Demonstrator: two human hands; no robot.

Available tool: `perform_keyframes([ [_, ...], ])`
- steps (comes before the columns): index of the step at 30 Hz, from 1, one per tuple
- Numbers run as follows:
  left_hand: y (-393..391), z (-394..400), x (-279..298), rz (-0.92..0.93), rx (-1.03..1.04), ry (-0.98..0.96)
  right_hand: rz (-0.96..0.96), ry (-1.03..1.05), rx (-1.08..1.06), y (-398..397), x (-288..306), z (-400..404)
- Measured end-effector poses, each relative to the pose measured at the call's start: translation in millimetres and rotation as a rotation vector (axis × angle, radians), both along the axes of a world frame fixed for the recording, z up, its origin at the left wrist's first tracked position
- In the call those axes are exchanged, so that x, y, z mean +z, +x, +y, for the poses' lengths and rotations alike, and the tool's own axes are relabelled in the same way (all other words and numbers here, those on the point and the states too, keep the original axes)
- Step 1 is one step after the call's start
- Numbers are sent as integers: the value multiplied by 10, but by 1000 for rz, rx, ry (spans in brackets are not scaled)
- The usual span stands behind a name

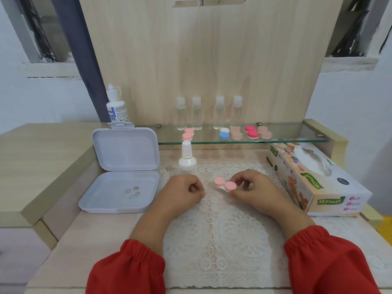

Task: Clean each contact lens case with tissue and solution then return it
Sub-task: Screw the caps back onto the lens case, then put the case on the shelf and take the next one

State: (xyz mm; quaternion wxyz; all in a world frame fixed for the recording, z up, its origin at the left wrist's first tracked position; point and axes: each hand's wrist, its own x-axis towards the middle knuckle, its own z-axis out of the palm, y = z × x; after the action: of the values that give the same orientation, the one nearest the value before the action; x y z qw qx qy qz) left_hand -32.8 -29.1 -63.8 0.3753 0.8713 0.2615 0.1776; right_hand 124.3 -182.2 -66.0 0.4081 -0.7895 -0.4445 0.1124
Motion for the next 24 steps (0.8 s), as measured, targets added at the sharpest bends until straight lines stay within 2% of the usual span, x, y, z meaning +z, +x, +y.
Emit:
perform_keyframes([
  [4, -37, 67, -6, 64, 25, 25, -173, 110, -136, -42, 49, 93],
  [8, 2, 98, -34, 99, 7, 66, -483, 250, -286, -45, 222, 347],
  [10, 17, 122, -42, 105, 11, 56, -581, 212, -347, -22, 325, 514],
  [13, 21, 133, -48, 107, 5, 40, -600, 63, -403, -3, 482, 757],
  [21, 16, 158, -54, 78, -19, -14, -590, -138, -454, -9, 699, 1165],
  [24, 22, 167, -63, 81, -23, -7, -576, -155, -452, -7, 692, 1185],
])
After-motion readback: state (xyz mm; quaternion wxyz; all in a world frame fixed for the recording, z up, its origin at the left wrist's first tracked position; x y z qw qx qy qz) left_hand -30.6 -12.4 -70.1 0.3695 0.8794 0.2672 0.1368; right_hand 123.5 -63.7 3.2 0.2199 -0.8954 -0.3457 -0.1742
